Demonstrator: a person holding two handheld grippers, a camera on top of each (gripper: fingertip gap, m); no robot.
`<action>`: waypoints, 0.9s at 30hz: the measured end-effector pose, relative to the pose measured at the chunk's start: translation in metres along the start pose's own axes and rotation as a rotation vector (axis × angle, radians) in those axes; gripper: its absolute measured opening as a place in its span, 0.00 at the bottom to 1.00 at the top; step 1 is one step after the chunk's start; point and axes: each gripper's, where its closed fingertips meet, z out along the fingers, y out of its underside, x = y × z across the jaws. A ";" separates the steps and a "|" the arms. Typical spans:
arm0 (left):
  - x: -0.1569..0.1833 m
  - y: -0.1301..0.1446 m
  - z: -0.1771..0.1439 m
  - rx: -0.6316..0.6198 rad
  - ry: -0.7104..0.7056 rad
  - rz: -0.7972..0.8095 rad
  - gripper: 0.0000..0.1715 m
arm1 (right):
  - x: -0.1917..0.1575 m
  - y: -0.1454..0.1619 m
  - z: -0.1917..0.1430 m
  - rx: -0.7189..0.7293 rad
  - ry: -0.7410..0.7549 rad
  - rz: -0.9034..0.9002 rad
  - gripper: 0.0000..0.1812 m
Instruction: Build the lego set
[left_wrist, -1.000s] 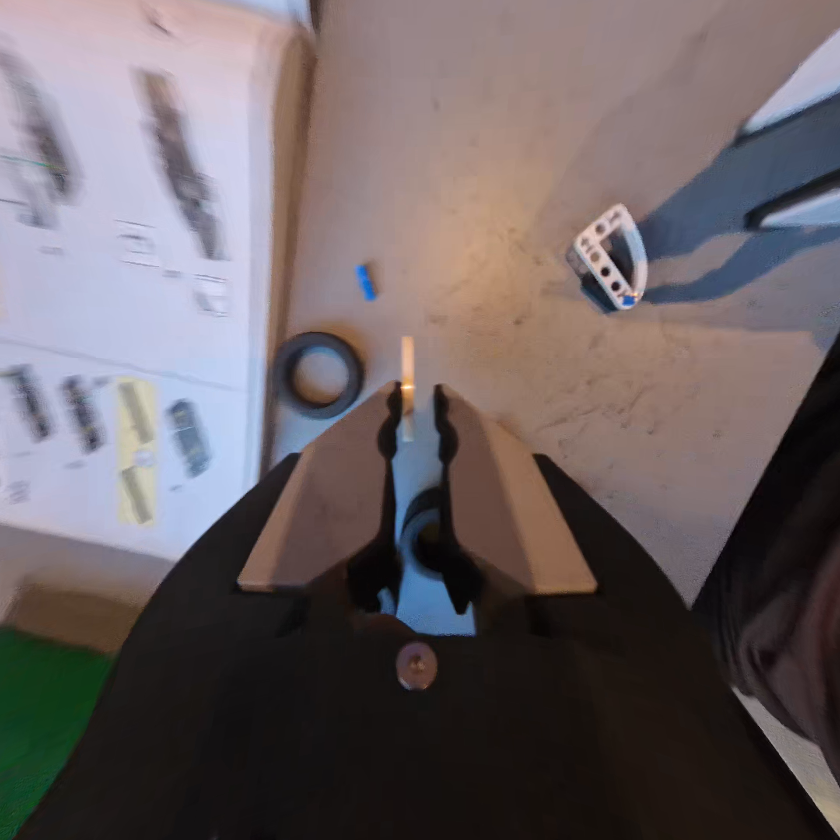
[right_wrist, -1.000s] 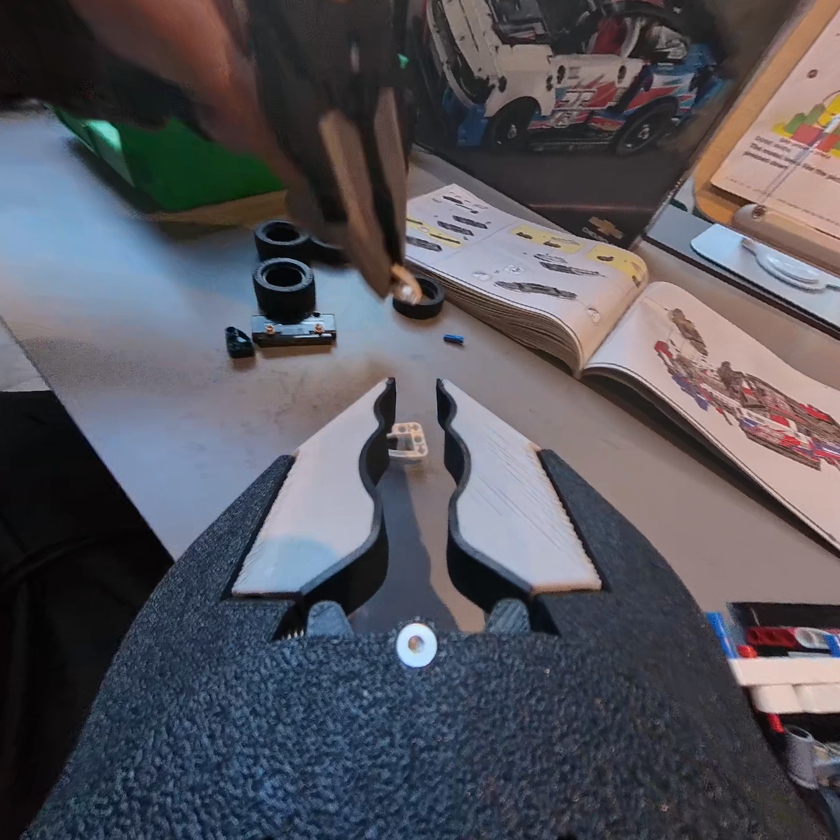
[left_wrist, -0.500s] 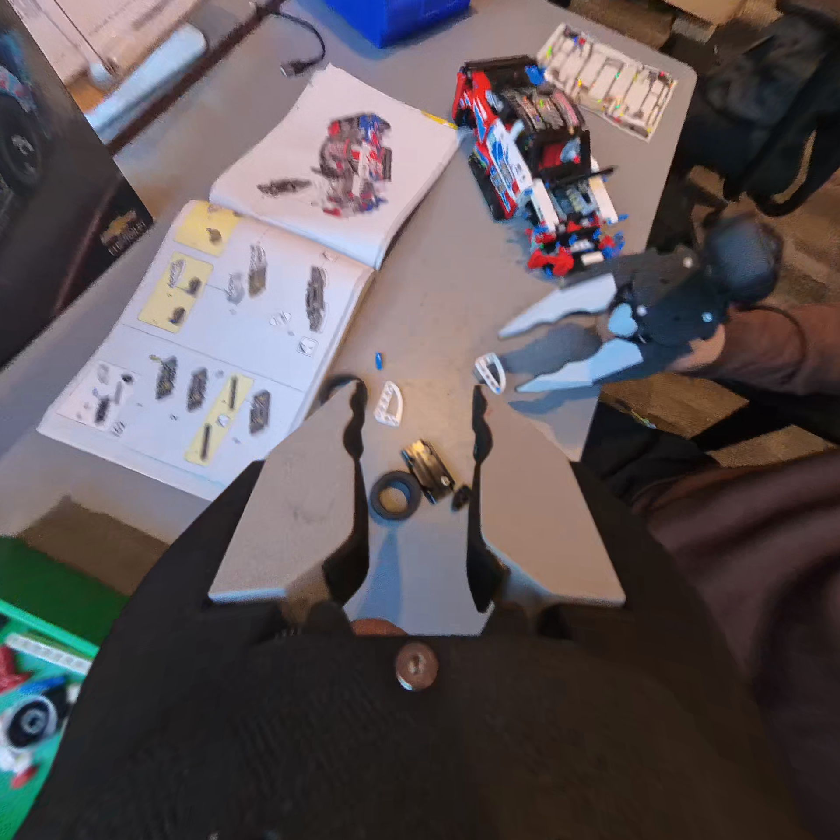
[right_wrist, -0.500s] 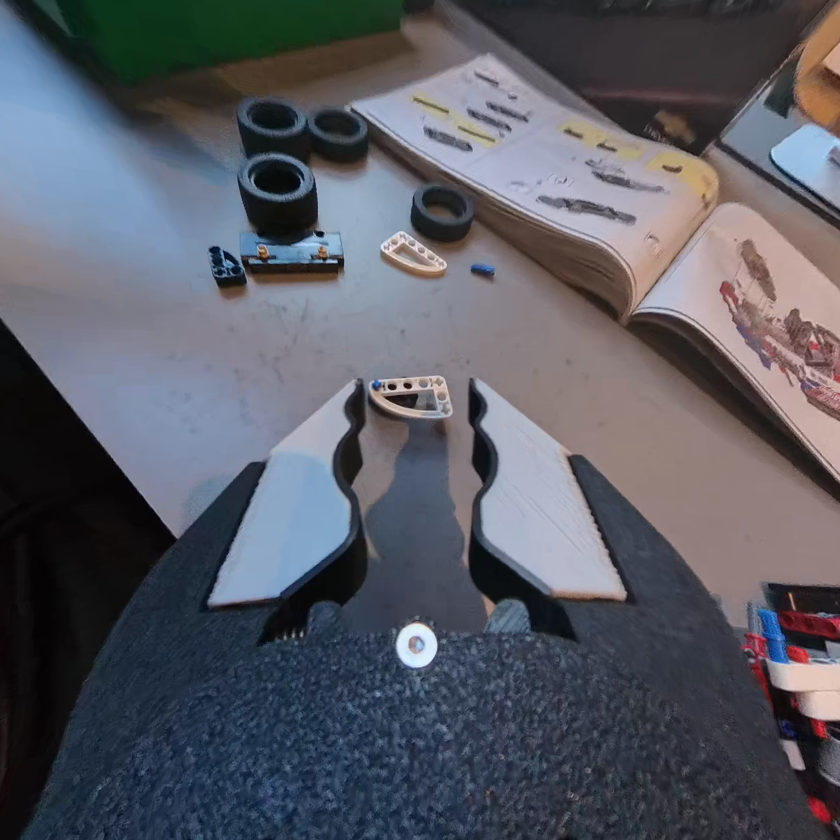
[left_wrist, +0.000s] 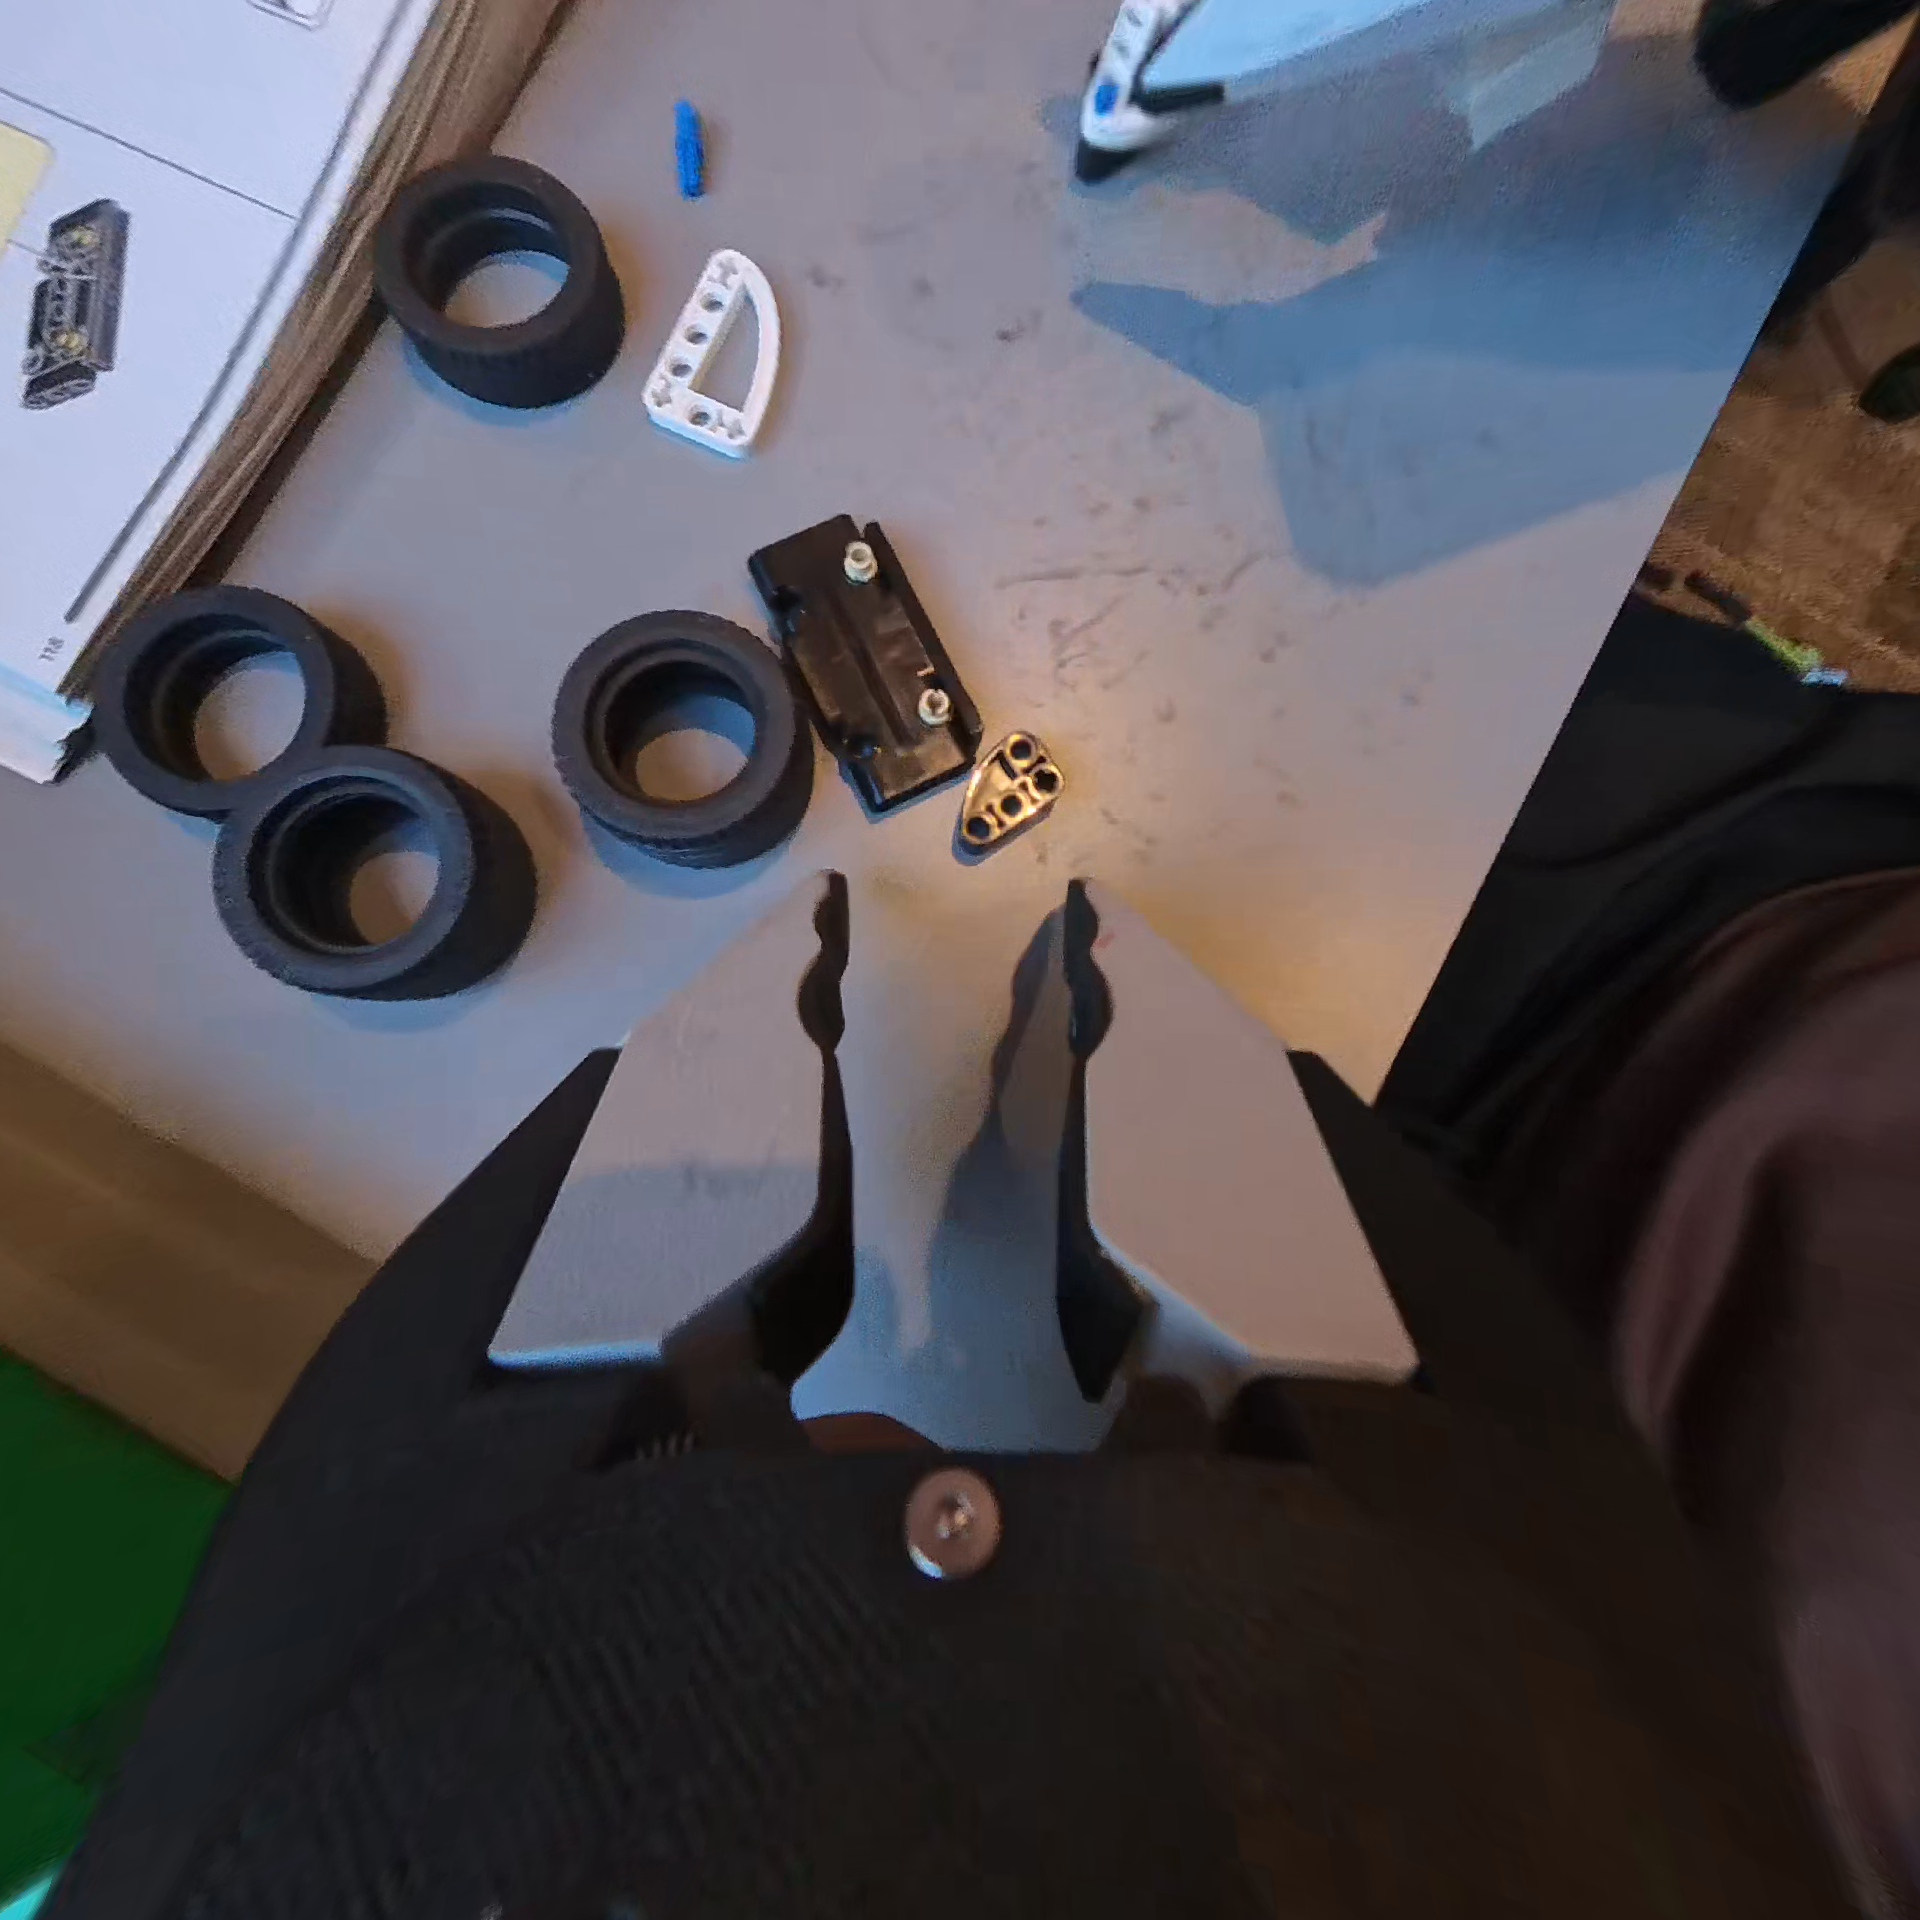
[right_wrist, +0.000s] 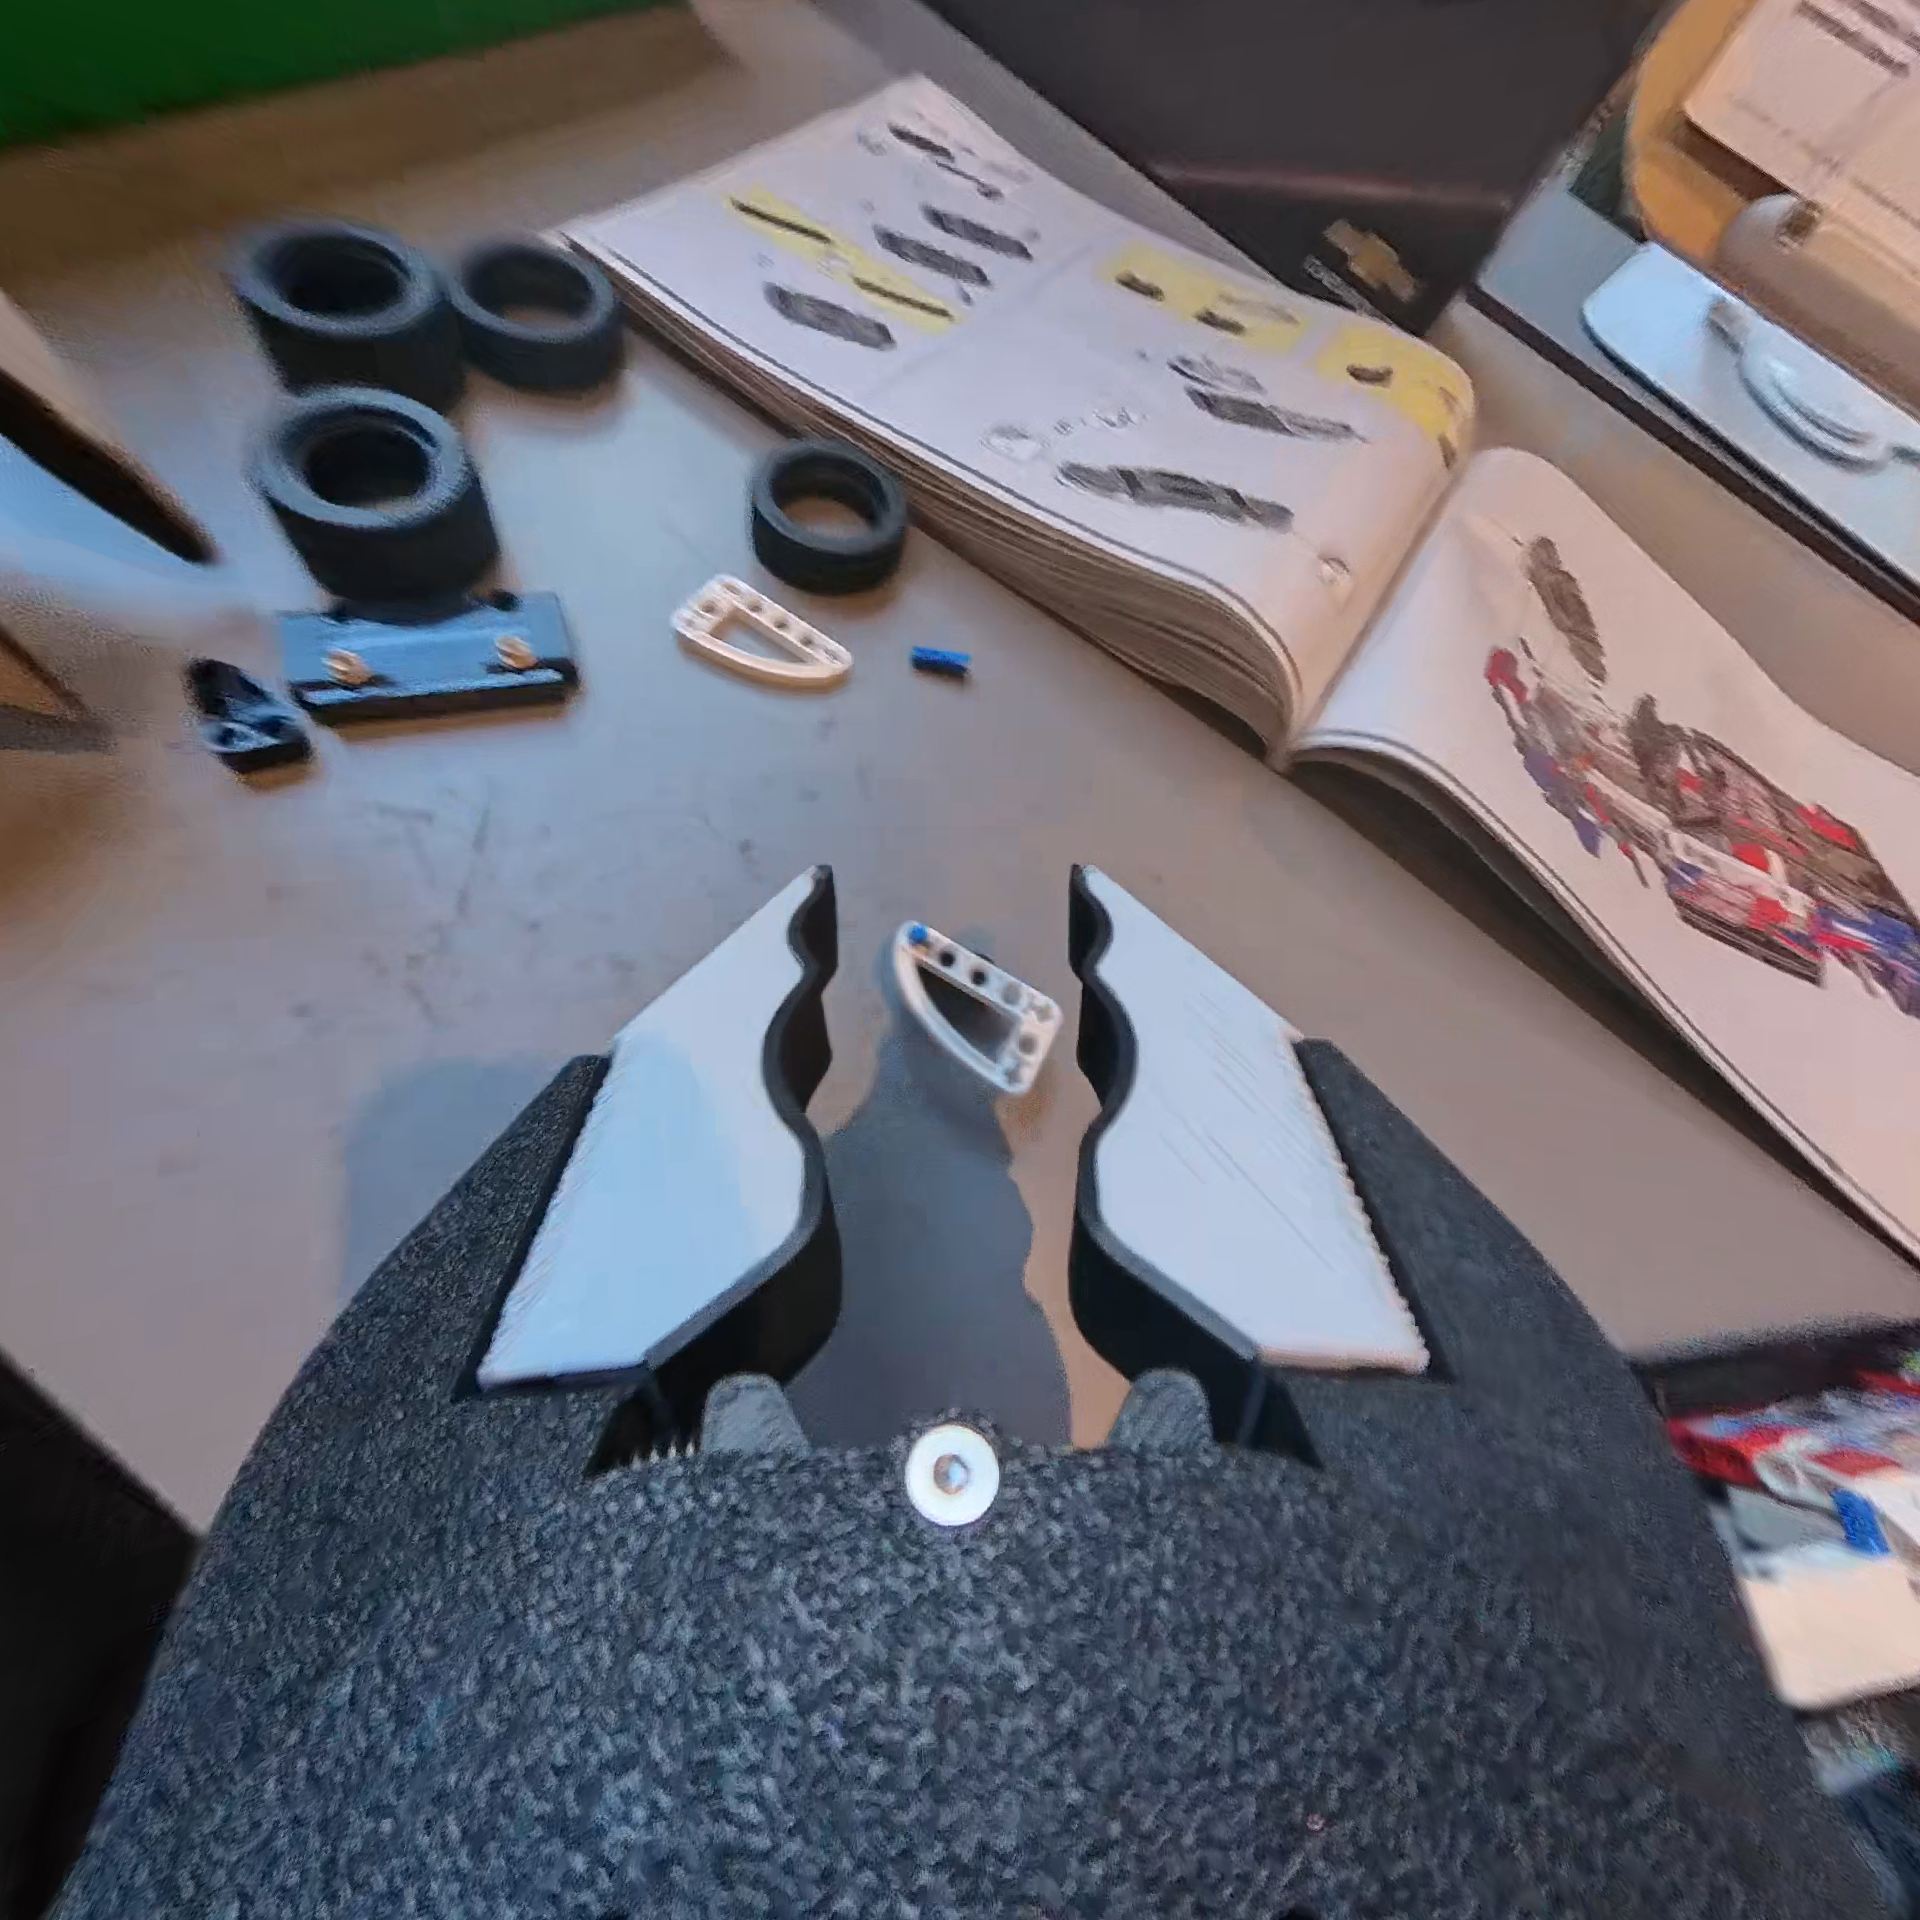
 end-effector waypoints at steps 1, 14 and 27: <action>0.001 0.004 0.003 -0.019 -0.002 0.030 0.22 | -0.006 -0.004 0.001 0.006 -0.036 -0.010 0.23; -0.002 -0.004 0.010 0.143 0.044 0.102 0.20 | -0.053 -0.034 0.080 -0.245 -0.416 -0.318 0.15; 0.003 -0.005 0.008 0.153 0.132 0.061 0.25 | -0.064 0.019 -0.003 -0.317 -0.395 -0.086 0.08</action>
